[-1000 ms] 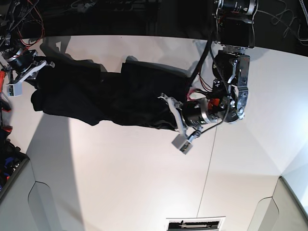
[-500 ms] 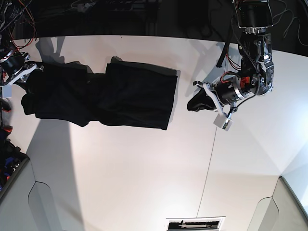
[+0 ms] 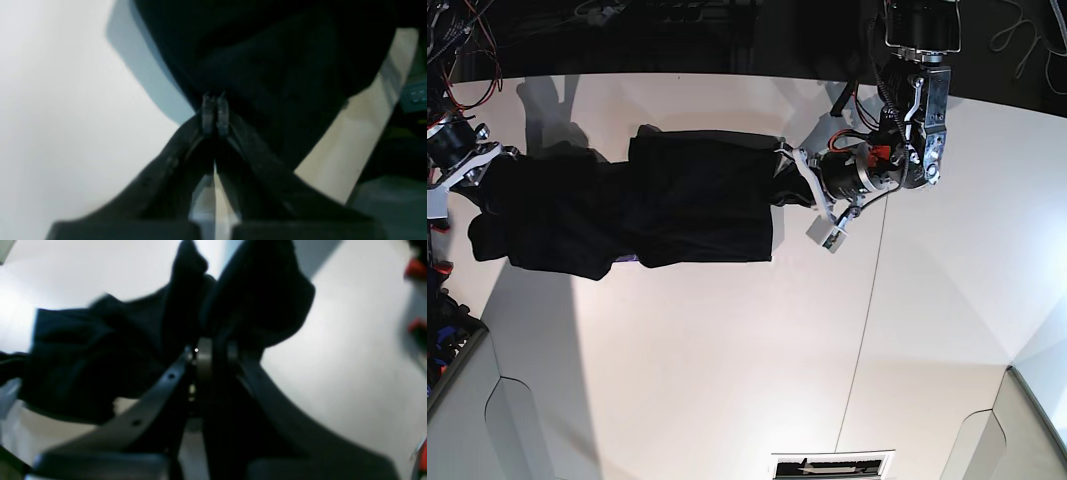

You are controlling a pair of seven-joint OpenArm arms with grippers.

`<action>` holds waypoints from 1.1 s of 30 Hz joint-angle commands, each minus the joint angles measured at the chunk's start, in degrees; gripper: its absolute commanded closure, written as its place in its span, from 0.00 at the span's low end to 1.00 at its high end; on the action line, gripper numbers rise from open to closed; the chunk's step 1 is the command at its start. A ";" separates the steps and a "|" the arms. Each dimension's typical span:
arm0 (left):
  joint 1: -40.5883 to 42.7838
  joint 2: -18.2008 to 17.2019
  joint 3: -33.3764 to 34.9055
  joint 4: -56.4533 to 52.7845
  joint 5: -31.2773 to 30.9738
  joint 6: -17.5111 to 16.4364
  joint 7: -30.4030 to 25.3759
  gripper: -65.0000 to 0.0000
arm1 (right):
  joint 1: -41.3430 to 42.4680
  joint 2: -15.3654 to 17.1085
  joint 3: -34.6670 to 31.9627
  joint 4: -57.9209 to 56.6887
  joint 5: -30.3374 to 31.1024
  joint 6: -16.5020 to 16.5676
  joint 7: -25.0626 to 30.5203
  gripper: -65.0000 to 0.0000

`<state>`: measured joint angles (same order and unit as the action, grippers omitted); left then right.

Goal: Layout the t-shirt on the table in an organized manner, then fold the t-shirt properly
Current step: 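Release the strip end with the left gripper and regrasp the folded bundle, then lift the bundle with both grippers and fold it over toward the right gripper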

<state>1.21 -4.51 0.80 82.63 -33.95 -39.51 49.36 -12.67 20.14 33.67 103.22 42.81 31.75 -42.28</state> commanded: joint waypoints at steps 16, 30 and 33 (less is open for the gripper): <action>-0.07 3.61 3.41 -3.10 -0.35 -0.49 -1.31 1.00 | 4.90 -4.61 -19.96 8.63 0.15 1.07 1.51 1.00; 0.00 4.33 3.02 -3.08 0.35 -0.49 0.66 1.00 | 5.07 -9.07 -39.63 8.55 -13.88 0.37 5.01 0.31; 0.04 4.33 1.79 -3.06 -0.44 -0.49 1.14 1.00 | 5.07 -9.07 -38.51 9.60 -13.90 0.37 5.03 0.31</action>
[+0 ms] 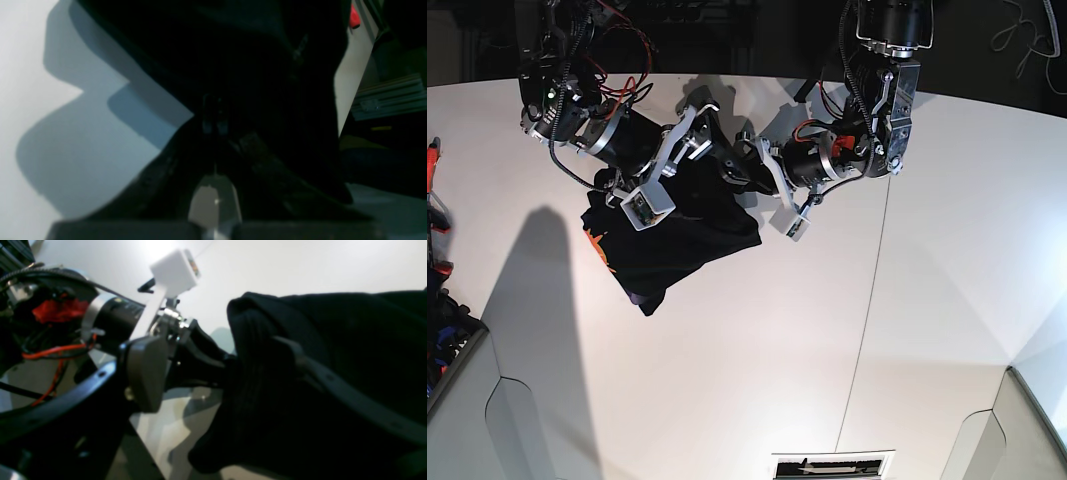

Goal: Layout the t-shirt on the table in an organized manner, then fold the t-shirt properly
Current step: 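Lift the bundle with both grippers and fold it over toward the right gripper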

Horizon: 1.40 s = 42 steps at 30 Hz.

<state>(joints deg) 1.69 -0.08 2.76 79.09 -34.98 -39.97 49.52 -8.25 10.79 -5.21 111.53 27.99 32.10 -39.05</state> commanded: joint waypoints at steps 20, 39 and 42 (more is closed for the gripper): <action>0.46 -5.64 -2.86 12.00 -24.94 -0.03 17.86 1.00 | 19.63 3.63 20.04 -22.14 -3.50 -1.99 5.84 1.00; -1.18 -3.48 10.71 9.51 -4.31 -0.03 5.07 1.00 | 29.97 3.34 14.34 -46.05 1.53 0.72 4.81 1.00; -3.34 -4.24 10.64 6.23 -2.27 -0.03 4.55 1.00 | 27.78 3.52 14.36 -45.13 4.72 0.74 3.76 1.00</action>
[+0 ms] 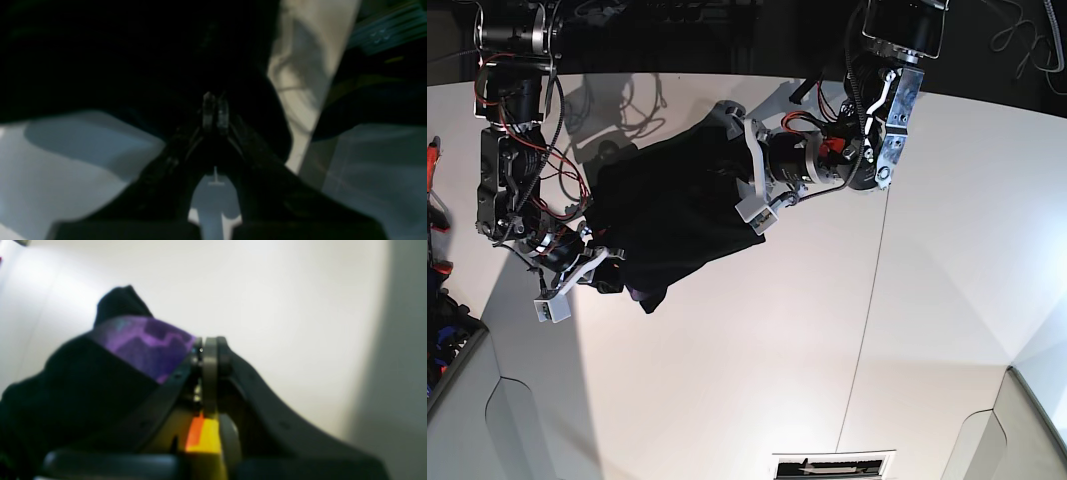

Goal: Layout the t-shirt on the table in an organized manner, then fold the t-shirt properly
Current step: 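Lift the bundle with both grippers and fold it over toward the right gripper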

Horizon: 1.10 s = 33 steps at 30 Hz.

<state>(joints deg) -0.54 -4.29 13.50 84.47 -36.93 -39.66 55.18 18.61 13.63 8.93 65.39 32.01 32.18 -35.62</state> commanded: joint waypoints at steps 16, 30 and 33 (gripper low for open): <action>-11.10 -7.15 -0.07 -6.56 3.39 -0.34 -7.65 1.00 | -23.52 -0.07 0.22 27.89 12.37 1.11 -5.07 1.00; -12.28 -7.28 -3.52 4.66 -13.51 -0.34 4.00 1.00 | -24.63 -1.42 11.89 38.69 10.43 1.05 -4.70 1.00; -8.76 -6.75 -3.10 10.93 -14.67 -0.34 3.93 1.00 | -23.34 -1.40 13.51 38.51 10.23 1.05 -4.70 1.00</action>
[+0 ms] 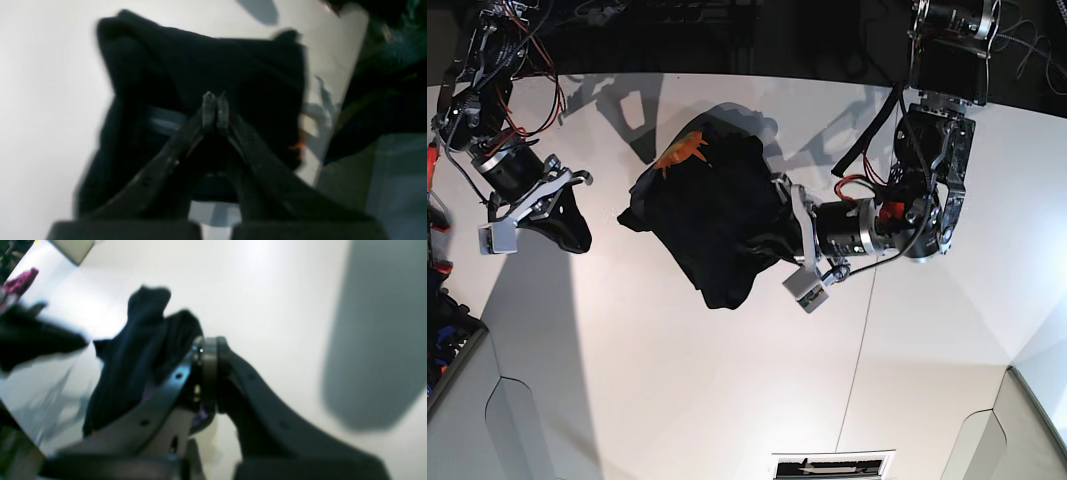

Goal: Layout the t-shirt on the table in an organized manner, then fold the t-shirt properly
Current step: 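Lift the bundle with both grippers and fold it over toward the right gripper, then press and tuck the folded bundle with the left gripper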

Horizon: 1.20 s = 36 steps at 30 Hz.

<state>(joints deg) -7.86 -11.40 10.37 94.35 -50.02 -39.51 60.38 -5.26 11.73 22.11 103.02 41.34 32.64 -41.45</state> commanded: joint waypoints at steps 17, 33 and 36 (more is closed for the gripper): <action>0.72 10.43 3.43 -18.86 18.34 -0.49 -18.73 1.00 | 7.76 0.28 -6.91 -15.06 -5.97 0.55 4.59 1.00; -0.09 8.11 3.54 0.00 2.19 -0.49 -0.61 1.00 | 7.67 -0.46 -6.93 -15.02 -4.13 0.57 4.98 1.00; 2.56 6.82 3.43 0.00 2.49 -0.49 -0.55 1.00 | 7.61 -0.50 -6.93 -15.04 -4.31 0.59 5.01 1.00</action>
<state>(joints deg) -3.75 -4.93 13.91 93.30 -45.93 -39.57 61.34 1.54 10.79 14.98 87.05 36.01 32.80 -37.71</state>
